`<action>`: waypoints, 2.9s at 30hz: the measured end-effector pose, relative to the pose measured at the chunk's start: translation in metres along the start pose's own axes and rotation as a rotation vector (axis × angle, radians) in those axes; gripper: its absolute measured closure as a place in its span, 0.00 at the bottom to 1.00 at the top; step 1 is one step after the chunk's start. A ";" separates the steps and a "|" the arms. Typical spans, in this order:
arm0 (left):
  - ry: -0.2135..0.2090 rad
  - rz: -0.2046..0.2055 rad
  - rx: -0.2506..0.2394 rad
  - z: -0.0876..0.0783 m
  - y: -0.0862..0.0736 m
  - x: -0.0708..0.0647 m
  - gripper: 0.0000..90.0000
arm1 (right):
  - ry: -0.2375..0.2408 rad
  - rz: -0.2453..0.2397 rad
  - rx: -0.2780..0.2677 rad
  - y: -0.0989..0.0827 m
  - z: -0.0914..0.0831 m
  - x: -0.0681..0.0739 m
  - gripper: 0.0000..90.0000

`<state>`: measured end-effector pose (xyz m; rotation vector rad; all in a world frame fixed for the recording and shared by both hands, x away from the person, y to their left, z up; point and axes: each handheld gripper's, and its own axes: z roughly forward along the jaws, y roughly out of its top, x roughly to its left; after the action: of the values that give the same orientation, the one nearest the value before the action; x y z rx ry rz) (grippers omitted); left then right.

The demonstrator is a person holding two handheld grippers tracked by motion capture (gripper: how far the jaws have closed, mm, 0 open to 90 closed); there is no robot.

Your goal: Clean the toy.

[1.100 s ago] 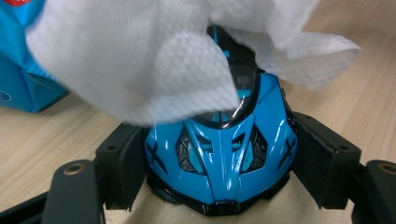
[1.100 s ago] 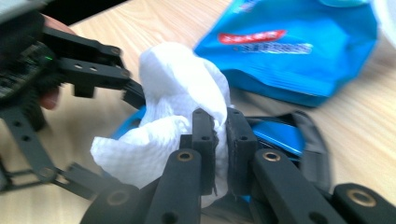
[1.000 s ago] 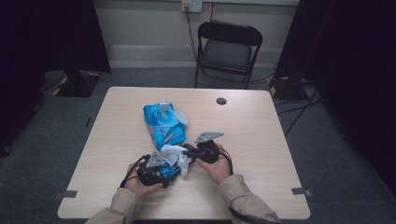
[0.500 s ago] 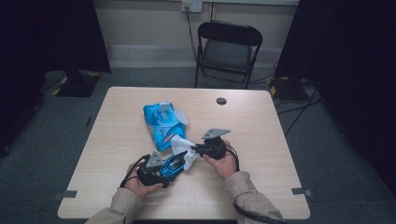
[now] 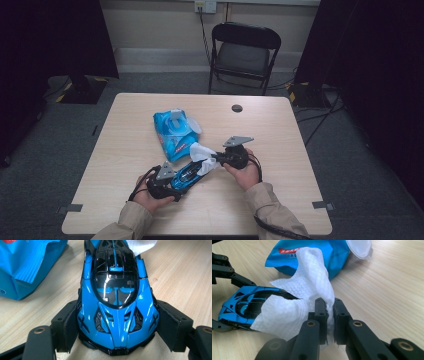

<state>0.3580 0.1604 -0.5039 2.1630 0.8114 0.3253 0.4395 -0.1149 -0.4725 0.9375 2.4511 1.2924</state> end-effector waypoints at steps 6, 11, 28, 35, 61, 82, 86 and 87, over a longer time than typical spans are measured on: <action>0.000 -0.001 0.000 0.000 0.000 0.000 0.28 | -0.018 0.013 -0.005 -0.002 -0.005 -0.007 0.94; 0.000 -0.001 0.000 0.000 0.000 0.000 0.28 | -0.029 0.017 -0.019 -0.001 -0.012 -0.010 0.94; 0.003 0.002 0.001 0.000 0.000 0.000 0.28 | 0.093 -0.052 -0.081 0.017 -0.030 0.013 0.93; 0.003 0.002 0.001 0.000 0.000 0.000 0.28 | 0.159 -0.093 -0.074 0.024 -0.016 0.035 0.93; 0.003 0.002 0.001 0.000 0.000 0.000 0.28 | 0.313 -0.110 -0.007 0.004 0.035 0.079 0.93; 0.002 0.007 0.004 0.000 0.000 0.000 0.28 | 0.216 -0.098 -0.013 0.009 0.024 0.055 0.93; 0.002 0.005 0.002 0.000 0.000 0.000 0.28 | 0.206 -0.077 -0.015 0.009 0.023 0.051 0.93; 0.003 0.002 0.001 0.000 0.000 0.000 0.28 | 0.204 -0.066 -0.015 0.009 0.022 0.050 0.93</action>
<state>0.3578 0.1602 -0.5039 2.1644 0.8115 0.3294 0.4153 -0.0653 -0.4737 0.7473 2.5948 1.4465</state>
